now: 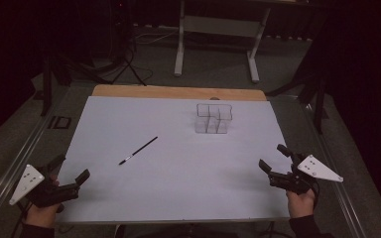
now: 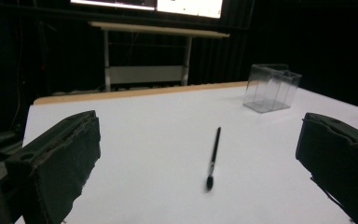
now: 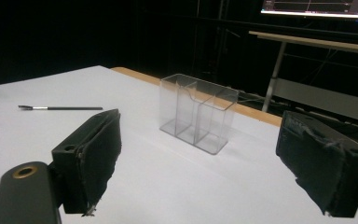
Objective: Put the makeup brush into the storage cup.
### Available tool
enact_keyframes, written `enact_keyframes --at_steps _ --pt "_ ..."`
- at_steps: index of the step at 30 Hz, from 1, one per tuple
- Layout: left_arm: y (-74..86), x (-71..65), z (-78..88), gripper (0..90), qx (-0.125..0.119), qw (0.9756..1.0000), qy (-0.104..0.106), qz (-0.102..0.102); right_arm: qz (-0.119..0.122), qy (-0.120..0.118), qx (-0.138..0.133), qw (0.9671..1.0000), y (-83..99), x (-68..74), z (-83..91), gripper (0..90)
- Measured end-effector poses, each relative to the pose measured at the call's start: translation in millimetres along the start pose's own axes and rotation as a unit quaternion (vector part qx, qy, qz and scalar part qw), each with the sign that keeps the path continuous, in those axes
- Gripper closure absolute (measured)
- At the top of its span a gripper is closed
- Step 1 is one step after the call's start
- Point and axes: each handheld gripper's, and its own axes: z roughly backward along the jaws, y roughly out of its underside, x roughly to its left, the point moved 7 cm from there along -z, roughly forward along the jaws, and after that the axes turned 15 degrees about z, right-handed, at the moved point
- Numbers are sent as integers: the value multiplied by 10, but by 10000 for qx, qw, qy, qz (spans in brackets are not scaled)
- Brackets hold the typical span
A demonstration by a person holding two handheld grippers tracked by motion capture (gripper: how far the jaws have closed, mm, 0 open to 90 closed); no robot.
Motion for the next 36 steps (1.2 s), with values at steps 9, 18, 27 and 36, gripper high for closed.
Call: enact_keyframes --at_steps 9,18,27,36 --pt "-187 -178 10 2 478 9987 -42 167 103 -19 -108 9999 -69 43 -5 137" --pt "-316 -268 -82 2 1306 9910 225 187 102 -80 -98 9999 -70 68 -55 137" --pt "-497 -307 -290 3 1873 9821 214 47 139 -137 -104 9998 -80 102 -78 137" --pt "-578 -321 -498 3 2366 9714 205 -30 131 -179 -113 9997 -82 112 -84 137"
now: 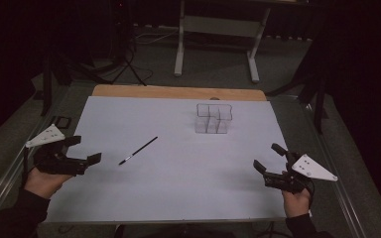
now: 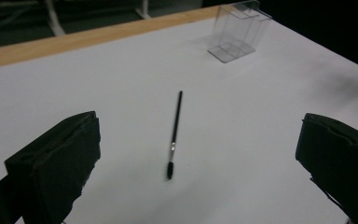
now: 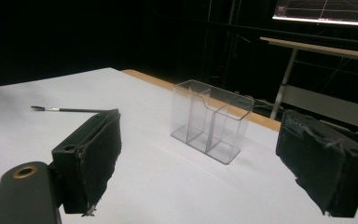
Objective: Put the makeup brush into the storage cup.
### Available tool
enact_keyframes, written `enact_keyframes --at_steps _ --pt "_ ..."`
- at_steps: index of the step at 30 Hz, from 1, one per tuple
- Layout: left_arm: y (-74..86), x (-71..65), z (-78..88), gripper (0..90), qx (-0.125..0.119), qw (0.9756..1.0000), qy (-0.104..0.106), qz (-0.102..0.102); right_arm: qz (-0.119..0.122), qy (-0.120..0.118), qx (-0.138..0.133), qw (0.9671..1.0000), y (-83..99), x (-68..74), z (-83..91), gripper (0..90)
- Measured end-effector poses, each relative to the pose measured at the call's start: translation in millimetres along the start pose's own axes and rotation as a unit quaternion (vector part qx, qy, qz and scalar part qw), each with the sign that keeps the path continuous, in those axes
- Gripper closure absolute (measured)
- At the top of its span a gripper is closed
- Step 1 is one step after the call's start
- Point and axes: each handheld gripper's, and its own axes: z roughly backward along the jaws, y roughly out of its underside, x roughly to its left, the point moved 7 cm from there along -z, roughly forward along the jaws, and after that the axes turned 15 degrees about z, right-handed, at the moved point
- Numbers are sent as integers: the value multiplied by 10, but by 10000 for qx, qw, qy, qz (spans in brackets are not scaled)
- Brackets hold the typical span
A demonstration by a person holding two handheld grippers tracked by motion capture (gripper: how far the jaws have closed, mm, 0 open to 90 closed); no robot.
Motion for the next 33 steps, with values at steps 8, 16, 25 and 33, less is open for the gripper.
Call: enact_keyframes --at_steps 8,16,25,33 --pt "-120 0 -170 8 396 9992 -63 -86 14 -32 -7 10000 -12 18 -5 138" --pt "-277 -9 -327 22 668 9975 -103 -202 62 -45 -21 10000 -30 34 -4 138" --pt "-341 -18 -561 30 1270 9911 -179 -362 53 -70 -9 10000 -30 43 -6 138" --pt "-347 -13 -729 58 1730 9837 -313 -388 61 -87 9 9999 -26 50 -12 138"
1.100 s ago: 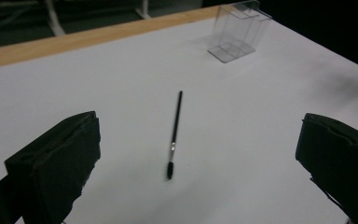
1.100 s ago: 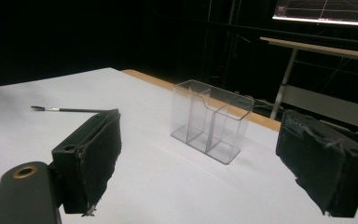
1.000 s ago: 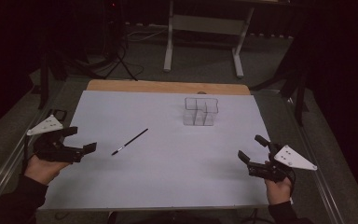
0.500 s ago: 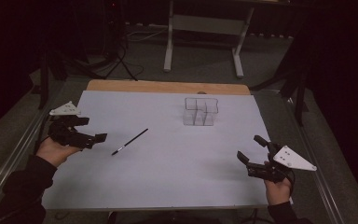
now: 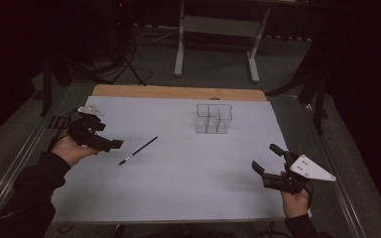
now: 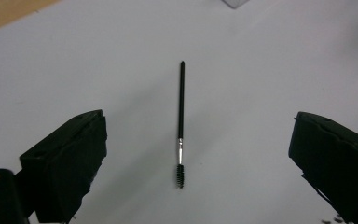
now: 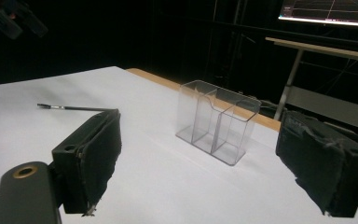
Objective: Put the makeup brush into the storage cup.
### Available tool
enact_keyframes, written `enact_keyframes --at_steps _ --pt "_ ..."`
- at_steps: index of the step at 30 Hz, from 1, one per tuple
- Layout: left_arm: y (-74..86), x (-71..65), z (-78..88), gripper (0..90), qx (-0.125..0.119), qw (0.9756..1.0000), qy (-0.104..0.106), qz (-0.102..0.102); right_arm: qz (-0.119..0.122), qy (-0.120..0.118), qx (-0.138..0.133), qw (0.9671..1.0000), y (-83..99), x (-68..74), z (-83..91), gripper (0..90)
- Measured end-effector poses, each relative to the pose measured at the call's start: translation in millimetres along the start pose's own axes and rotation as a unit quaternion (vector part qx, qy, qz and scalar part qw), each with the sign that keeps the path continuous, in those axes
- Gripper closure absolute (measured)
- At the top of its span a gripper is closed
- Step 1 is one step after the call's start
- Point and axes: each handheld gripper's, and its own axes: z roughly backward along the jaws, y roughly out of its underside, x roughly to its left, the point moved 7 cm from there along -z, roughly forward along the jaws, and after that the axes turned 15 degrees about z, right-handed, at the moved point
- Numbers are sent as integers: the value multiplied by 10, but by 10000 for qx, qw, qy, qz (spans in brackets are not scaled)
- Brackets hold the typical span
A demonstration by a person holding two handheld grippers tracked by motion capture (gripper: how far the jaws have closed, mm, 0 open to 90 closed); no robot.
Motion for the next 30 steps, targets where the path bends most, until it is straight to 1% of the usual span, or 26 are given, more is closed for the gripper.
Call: enact_keyframes --at_steps 1,2,3,4,5,7,8,9,10,14,16,17,19,23,25,26,27,28,29,30 --pt "-8 -11 -37 79 114 9999 -36 -45 -14 9 1 10000 2 -4 1 138" --pt "-13 -11 -57 81 155 9998 -91 -36 -11 7 2 10000 5 -7 1 138" --pt "-13 -11 -57 83 155 9998 -91 -36 -11 7 2 10000 5 -7 1 138" --pt "-15 -31 -92 94 255 9996 -54 -67 -7 10 12 10000 10 -10 -1 138" --pt "-15 -31 -92 103 255 9996 -54 -67 -7 10 12 10000 10 -10 -1 138" --pt "-14 -43 -136 119 367 9993 -18 -57 0 0 8 10000 8 -4 -5 138" --pt "-12 -36 -161 119 431 9990 -95 -53 0 0 8 10000 8 -4 -5 138" --pt "-7 -34 -195 133 550 9984 -106 -76 10 -7 8 10000 7 -1 -7 138" --pt "-8 -29 -223 147 617 9980 -136 -80 12 -9 14 10000 6 2 -7 138" --pt "-7 -41 -277 162 714 9974 -81 -94 3 -17 3 10000 6 -1 -6 138" --pt "3 -47 -314 176 823 9965 -97 -125 -15 -19 1 10000 11 -7 -5 138" --pt "7 -53 -332 182 848 9963 -73 -130 -23 -19 5 10000 13 -9 -5 138" --pt "22 -63 -386 199 978 9950 -67 -167 -33 -27 10 10000 15 -7 -6 138" --pt "37 -67 -482 221 1166 9930 -54 -200 7 -33 -4 10000 7 0 -10 138" --pt "39 -65 -524 232 1238 9921 -45 -192 9 -38 -1 10000 8 1 -10 138" --pt "38 -63 -539 252 1259 9919 -26 -177 2 -36 5 10000 11 -1 -10 138" --pt "38 -59 -559 258 1278 9917 -31 -136 -9 -36 10 10000 13 -1 -9 138" --pt "37 -50 -579 274 1307 9913 -51 -128 -16 -37 10 10000 14 -3 -8 138" --pt "32 -33 -600 283 1318 9912 -129 -80 -19 -34 14 10000 15 -4 -8 138" --pt "26 -23 -621 294 1307 9913 -125 -34 -18 -33 15 10000 16 -4 -8 138"
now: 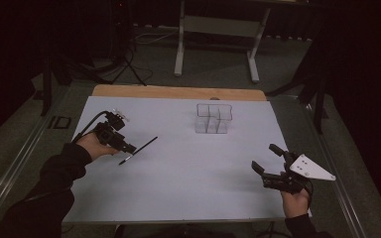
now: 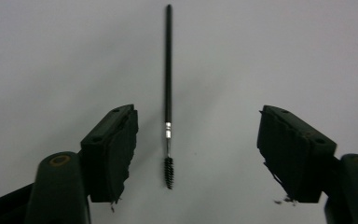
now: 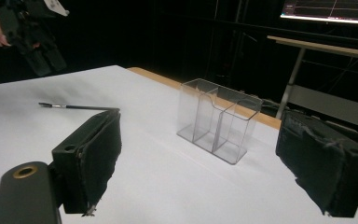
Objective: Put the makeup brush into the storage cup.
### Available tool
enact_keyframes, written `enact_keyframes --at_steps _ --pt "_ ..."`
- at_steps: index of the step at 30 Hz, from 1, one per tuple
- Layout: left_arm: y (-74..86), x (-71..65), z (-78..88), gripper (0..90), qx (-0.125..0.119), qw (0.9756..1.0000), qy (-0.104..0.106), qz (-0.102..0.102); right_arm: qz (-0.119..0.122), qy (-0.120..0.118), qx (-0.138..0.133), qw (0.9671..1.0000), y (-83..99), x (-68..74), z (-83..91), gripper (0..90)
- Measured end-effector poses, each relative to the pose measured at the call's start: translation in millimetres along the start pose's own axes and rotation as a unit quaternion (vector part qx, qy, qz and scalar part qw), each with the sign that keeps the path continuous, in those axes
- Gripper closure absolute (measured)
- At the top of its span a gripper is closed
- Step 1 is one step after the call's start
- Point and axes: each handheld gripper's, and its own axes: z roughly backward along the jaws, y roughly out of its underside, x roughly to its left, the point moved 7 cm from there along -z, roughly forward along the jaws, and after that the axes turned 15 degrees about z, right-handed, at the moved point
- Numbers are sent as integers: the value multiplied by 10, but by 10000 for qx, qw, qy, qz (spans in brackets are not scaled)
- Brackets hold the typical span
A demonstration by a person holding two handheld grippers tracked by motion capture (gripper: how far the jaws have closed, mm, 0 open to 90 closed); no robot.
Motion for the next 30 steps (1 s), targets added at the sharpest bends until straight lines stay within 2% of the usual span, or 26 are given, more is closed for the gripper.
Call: enact_keyframes --at_steps 5,9,10,15,16,19,23,30 --pt "-21 11 -79 379 80 9999 75 70 -13 -15 -5 10000 0 3 -2 138" --pt "-28 40 -140 435 142 9998 -28 129 -35 -12 -14 10000 0 -1 1 138" --pt "-25 45 -156 458 171 9998 7 130 -36 -15 -20 10000 -2 0 2 138" --pt "-13 88 -247 497 265 9994 -70 227 -21 -23 -9 10000 -2 4 0 138" --pt "-15 103 -261 510 269 9992 -153 238 -21 -22 -5 10000 -1 3 -1 138" --pt "-18 115 -302 539 294 9991 -125 267 -30 -20 -8 10000 0 2 -1 138" --pt "-6 115 -373 585 377 9988 -128 280 -18 -27 -3 10000 1 5 -3 138" --pt "9 140 -489 638 443 9987 -202 121 -52 -36 25 10000 13 3 -8 138"
